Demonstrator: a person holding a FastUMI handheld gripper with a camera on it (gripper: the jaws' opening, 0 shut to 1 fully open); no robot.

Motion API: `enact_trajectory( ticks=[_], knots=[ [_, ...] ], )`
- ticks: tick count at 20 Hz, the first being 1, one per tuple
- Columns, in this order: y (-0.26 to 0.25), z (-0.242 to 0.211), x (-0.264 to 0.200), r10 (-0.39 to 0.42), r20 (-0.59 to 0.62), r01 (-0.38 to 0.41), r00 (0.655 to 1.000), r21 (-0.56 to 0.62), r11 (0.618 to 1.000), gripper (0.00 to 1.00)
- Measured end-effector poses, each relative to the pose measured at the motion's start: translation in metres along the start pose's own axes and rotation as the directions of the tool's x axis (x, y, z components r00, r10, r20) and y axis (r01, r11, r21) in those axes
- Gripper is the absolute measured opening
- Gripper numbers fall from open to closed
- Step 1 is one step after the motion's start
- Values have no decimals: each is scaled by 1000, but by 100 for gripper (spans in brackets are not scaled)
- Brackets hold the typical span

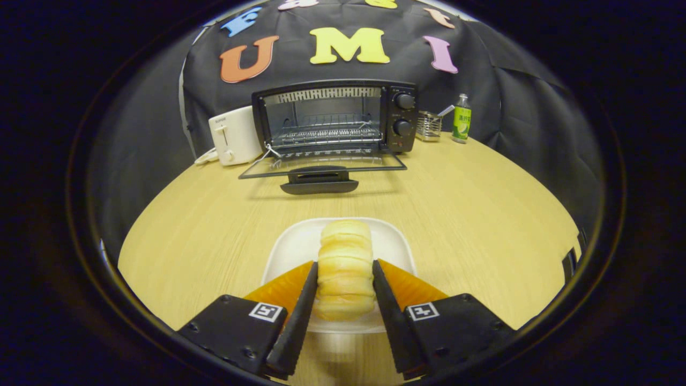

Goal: Open the toaster oven, put the food inside, and close the toaster oven door.

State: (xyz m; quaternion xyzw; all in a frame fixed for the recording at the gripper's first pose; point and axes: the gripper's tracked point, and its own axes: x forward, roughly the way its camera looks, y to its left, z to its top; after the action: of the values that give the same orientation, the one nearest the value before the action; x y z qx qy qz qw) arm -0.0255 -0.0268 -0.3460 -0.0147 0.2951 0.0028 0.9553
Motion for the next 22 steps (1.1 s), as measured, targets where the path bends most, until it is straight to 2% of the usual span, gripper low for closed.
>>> enact_trajectory(
  ticks=[4,7,11,15,17,18,20,22],
  knots=[
    [1,4,-7,26,7,-27,1000,63,998,70],
    [0,18,-13,26,49,-29,998,64,998,69],
    [20,40,-19,134,118,-150,984,140,979,69],
    [28,68,-25,199,233,-256,952,247,935,69],
    [36,83,-26,253,281,-334,926,295,895,68],
    [43,90,-27,302,294,-393,907,333,857,68],
    [51,113,-29,387,330,-501,861,419,757,68],
    [44,139,-19,406,356,-536,841,457,710,68]
  ],
)
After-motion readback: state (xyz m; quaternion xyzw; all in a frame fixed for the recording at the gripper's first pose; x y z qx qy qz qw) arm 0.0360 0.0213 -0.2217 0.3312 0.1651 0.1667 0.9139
